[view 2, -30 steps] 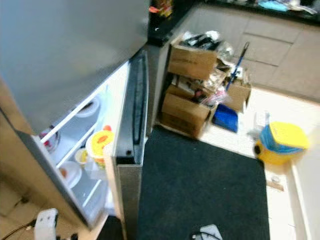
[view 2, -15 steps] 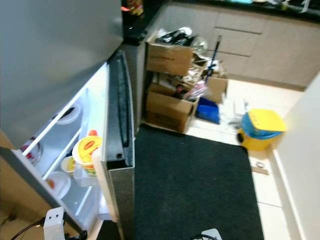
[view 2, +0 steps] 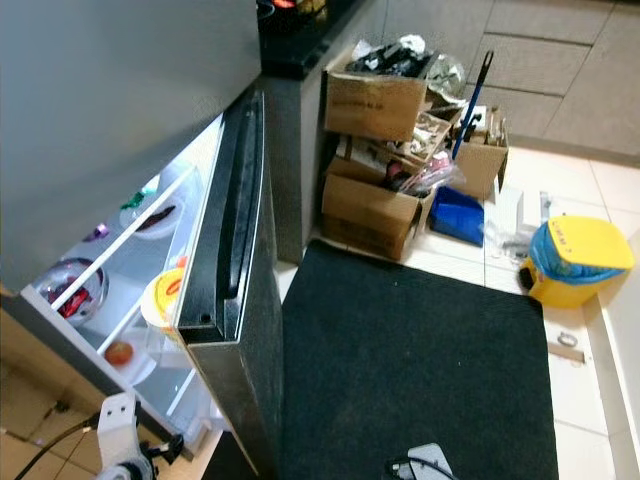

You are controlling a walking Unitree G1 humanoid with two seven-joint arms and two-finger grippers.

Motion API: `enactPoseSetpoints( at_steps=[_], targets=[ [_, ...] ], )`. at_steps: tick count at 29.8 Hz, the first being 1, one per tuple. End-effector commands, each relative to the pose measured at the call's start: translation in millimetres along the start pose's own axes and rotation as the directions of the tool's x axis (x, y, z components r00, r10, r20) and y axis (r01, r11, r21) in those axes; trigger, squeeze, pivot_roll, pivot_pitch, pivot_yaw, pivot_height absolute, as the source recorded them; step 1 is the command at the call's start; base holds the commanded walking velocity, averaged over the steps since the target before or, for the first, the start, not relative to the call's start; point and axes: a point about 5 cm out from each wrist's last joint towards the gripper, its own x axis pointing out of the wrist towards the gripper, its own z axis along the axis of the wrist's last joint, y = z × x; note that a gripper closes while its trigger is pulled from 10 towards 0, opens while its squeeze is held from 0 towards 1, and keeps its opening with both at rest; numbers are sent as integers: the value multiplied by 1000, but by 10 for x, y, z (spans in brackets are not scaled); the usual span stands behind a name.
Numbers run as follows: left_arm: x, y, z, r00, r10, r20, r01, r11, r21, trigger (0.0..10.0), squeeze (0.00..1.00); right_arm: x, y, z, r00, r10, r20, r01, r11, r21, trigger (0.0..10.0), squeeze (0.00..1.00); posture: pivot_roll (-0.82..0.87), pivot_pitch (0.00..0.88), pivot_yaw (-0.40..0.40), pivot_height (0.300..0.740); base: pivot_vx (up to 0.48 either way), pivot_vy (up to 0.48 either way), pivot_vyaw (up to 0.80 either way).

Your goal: Restocking fridge

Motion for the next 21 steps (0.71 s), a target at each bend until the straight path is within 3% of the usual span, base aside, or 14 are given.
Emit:
enactPoseSetpoints(
  at_steps=[1,6,10,13,16,18,21],
  targets=[
    [3,-24,-31,1000,-2,-10,2,1000,-28,10000,0,-8,2,-43,1000,-6,-9,6,1000,21,10000,0,-77,71,-3,740,0,0,0],
    [76,-186,164,996,-43,83,57,983,-177,10000,0,-9,-4,-44,1000,-6,-9,6,1000,19,10000,0,-74,70,-6,740,0,0,0],
    [97,-266,220,990,-88,109,110,972,-207,10000,0,-9,-5,-42,1000,-6,-9,6,1000,16,10000,0,-74,70,-6,740,0,0,0],
    [127,-486,285,960,-237,147,268,929,-256,10000,0,-7,-9,-33,1000,-7,-7,8,1000,15,10000,0,-74,69,-4,740,0,0,0],
    [133,-565,285,947,-288,141,316,916,-248,10000,0,-7,-10,-32,1000,-9,-7,9,1000,16,10000,0,-74,69,-4,740,0,0,0],
    [138,-699,276,923,-366,119,383,906,-179,10000,0,-7,-9,-32,1000,-8,-8,8,1000,16,10000,0,-73,69,-5,740,0,0,0],
    [139,-951,273,868,-489,86,495,865,-81,10000,0,-6,-8,-32,1000,-7,-8,7,1000,16,10000,0,-71,70,-6,740,0,0,0]
  ],
)
